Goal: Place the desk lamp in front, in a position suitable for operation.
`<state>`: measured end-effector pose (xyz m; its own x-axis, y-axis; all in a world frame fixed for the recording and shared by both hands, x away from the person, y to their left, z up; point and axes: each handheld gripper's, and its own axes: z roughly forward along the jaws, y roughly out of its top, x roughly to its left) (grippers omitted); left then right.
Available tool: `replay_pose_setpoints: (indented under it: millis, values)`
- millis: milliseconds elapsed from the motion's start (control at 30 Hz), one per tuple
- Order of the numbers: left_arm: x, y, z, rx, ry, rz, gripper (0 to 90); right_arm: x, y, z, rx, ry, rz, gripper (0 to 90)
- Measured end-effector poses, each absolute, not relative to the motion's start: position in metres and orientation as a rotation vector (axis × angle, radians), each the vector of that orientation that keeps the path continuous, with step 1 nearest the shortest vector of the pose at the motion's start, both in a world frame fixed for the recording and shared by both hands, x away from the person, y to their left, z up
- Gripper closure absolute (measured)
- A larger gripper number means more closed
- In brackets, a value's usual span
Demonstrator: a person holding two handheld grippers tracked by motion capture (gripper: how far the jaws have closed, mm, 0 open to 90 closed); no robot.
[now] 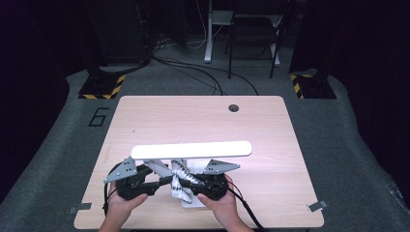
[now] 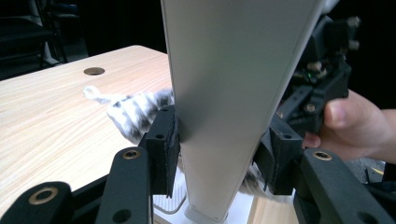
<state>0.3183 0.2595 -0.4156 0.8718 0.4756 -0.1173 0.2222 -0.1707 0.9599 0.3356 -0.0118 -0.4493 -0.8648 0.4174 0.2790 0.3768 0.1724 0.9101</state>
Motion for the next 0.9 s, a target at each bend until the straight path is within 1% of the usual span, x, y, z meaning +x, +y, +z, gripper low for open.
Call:
replay_pose_setpoints:
  millis: [233,533,667,900]
  values:
    - [0.318,0.259,-0.415,1.762,0.538,0.249,54.5,0.331,-0.014,-0.463,0.782,2.398,1.703,70.8]
    - [0.318,0.259,-0.415,1.76,0.535,0.249,54.5,0.329,-0.026,-0.501,0.783,2.495,1.48,71.2]
    - [0.318,0.258,-0.415,1.759,0.534,0.25,54.5,0.33,-0.029,-0.509,0.719,2.532,1.35,71.4]
    - [0.318,0.258,-0.416,1.755,0.533,0.25,54.5,0.33,-0.03,-0.511,0.759,2.54,1.355,71.8]
